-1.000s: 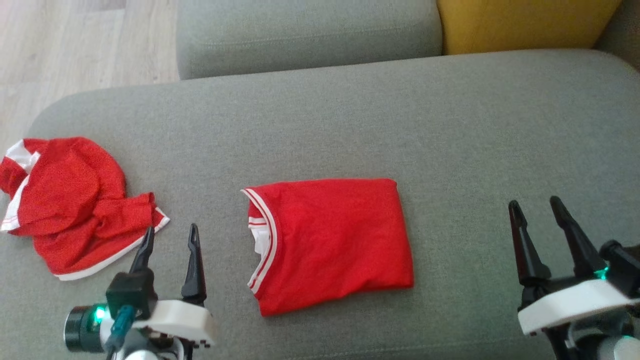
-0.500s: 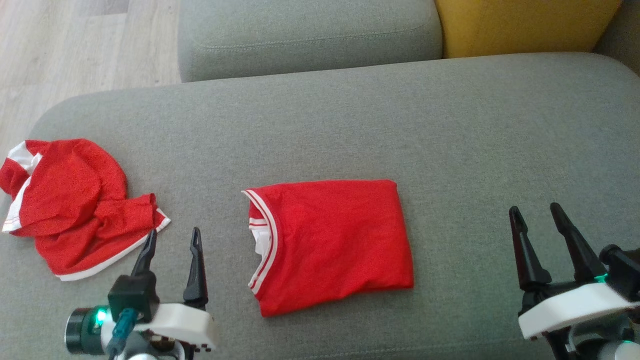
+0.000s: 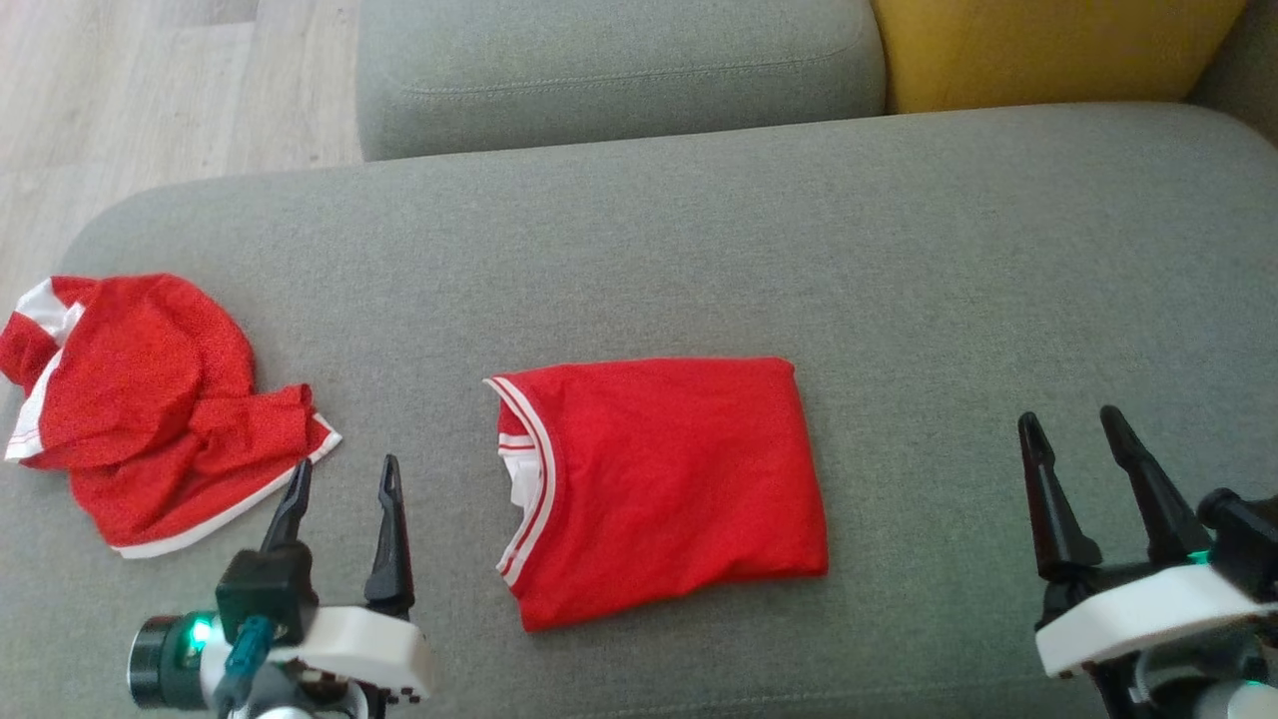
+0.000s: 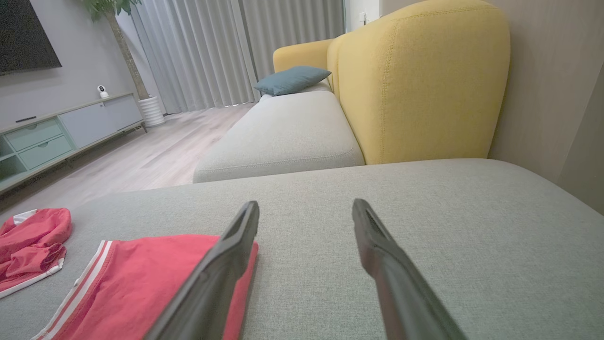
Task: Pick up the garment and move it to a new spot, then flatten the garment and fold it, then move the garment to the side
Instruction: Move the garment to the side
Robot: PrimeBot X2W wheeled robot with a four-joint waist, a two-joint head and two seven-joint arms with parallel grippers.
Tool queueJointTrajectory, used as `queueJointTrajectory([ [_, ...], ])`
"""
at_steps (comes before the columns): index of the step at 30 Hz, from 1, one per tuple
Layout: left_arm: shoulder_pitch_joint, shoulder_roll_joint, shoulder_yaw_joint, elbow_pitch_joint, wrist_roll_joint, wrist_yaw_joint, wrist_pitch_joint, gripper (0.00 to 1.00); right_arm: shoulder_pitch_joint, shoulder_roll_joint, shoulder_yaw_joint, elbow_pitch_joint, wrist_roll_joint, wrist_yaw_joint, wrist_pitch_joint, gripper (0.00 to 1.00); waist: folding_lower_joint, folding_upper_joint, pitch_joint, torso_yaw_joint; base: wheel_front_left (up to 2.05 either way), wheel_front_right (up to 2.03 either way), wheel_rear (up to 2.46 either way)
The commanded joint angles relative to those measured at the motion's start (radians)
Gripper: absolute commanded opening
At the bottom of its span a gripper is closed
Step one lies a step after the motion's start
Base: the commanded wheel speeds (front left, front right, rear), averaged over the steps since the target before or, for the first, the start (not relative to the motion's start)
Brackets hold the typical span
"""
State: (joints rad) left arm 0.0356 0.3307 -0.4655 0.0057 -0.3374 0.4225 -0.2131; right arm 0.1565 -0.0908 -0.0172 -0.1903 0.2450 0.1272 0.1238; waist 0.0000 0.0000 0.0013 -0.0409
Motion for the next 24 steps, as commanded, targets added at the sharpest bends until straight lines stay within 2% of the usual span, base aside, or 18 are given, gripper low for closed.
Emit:
queueJointTrajectory([
  [1,-0.056,0.023,0.042,-0.032,0.0,0.005,-0.008,1.0,-0.028,-0.007,0.013,-0.034,-0.008,0.003,0.005,1.0,0.0,0.0,0.004,0.003,0.0,0.0,0.0],
  [8,-0.104,0.021,0.041,-0.047,0.012,0.005,-0.013,1.0,-0.062,-0.014,0.025,-0.017,-0.004,0.003,0.018,1.0,0.0,0.0,0.07,0.033,0.0,0.0,0.0],
  [15,-0.17,0.006,0.041,-0.038,0.024,-0.005,-0.027,1.0,-0.137,-0.031,0.067,0.07,0.012,0.003,0.023,1.0,0.0,0.0,0.151,0.079,0.0,0.0,0.0],
  [24,-0.246,-0.037,0.031,-0.007,0.04,-0.026,-0.043,1.0,-0.248,-0.043,0.187,0.298,0.059,0.003,0.039,1.0,0.0,0.0,0.224,0.144,0.0,0.0,0.0],
])
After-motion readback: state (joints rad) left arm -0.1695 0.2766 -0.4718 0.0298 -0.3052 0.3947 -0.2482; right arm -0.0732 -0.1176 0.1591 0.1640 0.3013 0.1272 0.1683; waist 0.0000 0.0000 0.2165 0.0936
